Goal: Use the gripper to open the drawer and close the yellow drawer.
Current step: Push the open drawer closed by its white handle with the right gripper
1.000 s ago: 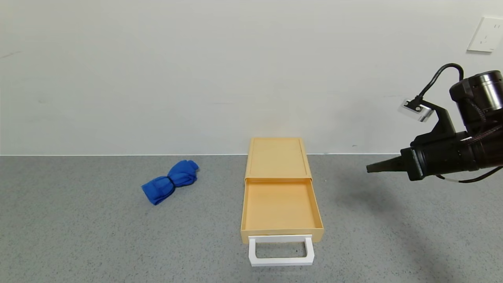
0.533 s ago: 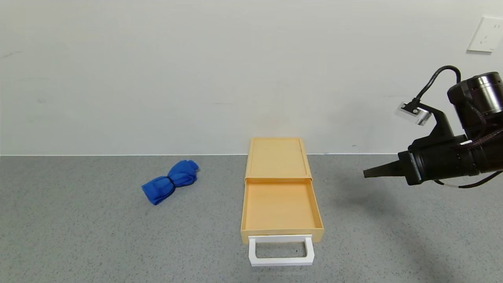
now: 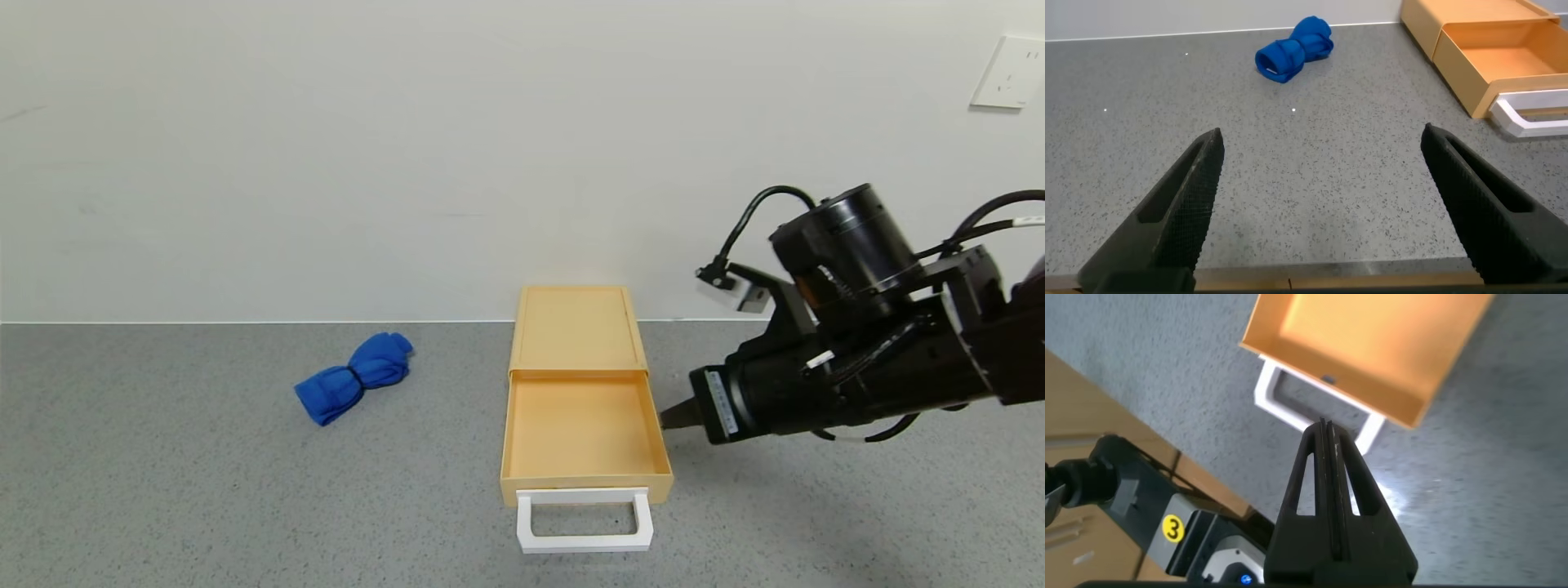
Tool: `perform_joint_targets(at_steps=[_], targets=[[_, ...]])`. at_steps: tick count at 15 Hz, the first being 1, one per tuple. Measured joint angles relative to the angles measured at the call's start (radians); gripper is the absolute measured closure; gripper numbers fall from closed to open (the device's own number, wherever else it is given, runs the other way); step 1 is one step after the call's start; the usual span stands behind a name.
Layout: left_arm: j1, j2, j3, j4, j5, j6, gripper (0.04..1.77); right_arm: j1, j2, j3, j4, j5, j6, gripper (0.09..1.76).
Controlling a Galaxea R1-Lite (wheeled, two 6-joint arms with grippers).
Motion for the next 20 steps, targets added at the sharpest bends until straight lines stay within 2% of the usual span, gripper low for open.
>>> perform_joint_targets(at_steps=[3,6,8,17,20], targets=[[0.0,0.0,0.0,0.0,0.0,0.0,0.07,0.108,0.082,-0.011,0.002,-0.026,0.061,1.73],[0.0,0.0,0.0,0.0,0.0,0.0,0.07,0.172,0.167,-0.016,0.003,-0.034,0.069,1.73],[0.0,0.0,0.0,0.0,0.0,0.0,0.07,0.197,0.222,-0.02,0.003,-0.071,0.07,1.73],[0.0,0.0,0.0,0.0,0.0,0.0,0.07,0.203,0.383,-0.09,-0.011,-0.187,0.07,1.73],[0.0,0.0,0.0,0.0,0.0,0.0,0.07,0.2,0.407,-0.1,-0.039,-0.199,0.069,1.73]])
